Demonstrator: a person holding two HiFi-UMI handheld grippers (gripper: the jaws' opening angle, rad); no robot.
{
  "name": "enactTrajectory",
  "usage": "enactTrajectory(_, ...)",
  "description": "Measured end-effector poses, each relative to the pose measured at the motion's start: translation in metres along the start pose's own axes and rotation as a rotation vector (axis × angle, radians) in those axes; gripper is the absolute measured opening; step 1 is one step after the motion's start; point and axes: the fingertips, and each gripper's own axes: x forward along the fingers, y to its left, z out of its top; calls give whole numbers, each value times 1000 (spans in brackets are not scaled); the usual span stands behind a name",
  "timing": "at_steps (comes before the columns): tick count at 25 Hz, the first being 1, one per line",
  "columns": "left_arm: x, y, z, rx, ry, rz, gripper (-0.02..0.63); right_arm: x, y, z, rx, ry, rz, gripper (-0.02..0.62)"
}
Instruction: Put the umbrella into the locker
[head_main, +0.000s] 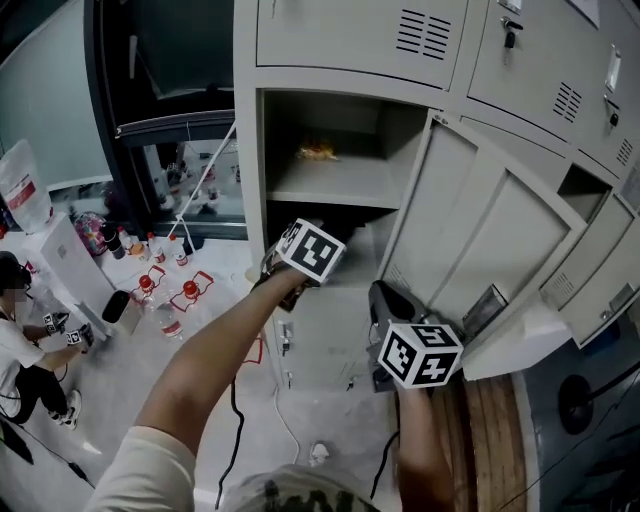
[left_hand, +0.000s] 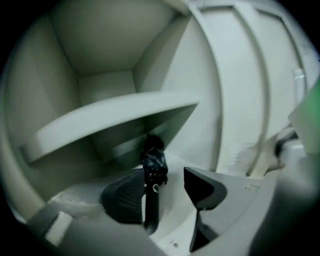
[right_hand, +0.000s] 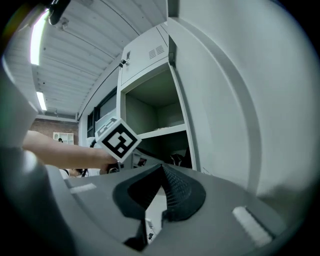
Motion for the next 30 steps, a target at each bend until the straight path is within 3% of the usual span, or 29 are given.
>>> enactTrajectory(2, -29, 2, 12, 6, -72, 17, 255, -7, 1, 3, -10, -4, -13, -12)
enactTrajectory(6, -74, -12, 15, 3, -185, -57, 235, -18, 14, 5, -29, -2, -12, -12)
enactTrajectory(9, -103, -17, 3, -44, -258, -87, 204, -24, 28, 3, -46, 4, -6, -12)
enactTrajectory(15, -167, -17, -31, -147, -378, -63, 142, -38, 59, 6, -60, -13, 29, -12)
enactTrajectory(24, -225, -26, -78, -201, -422, -45, 6, -63, 104, -17, -98, 6, 45, -12)
enactTrajectory(27, -235, -30, -88, -242, -415, -66, 6, -71, 110, -19, -112, 2, 41, -12)
enactTrajectory(30, -243, -33, -91, -223, -413, -49, 5, -78, 114, -16, -128, -6, 34, -12)
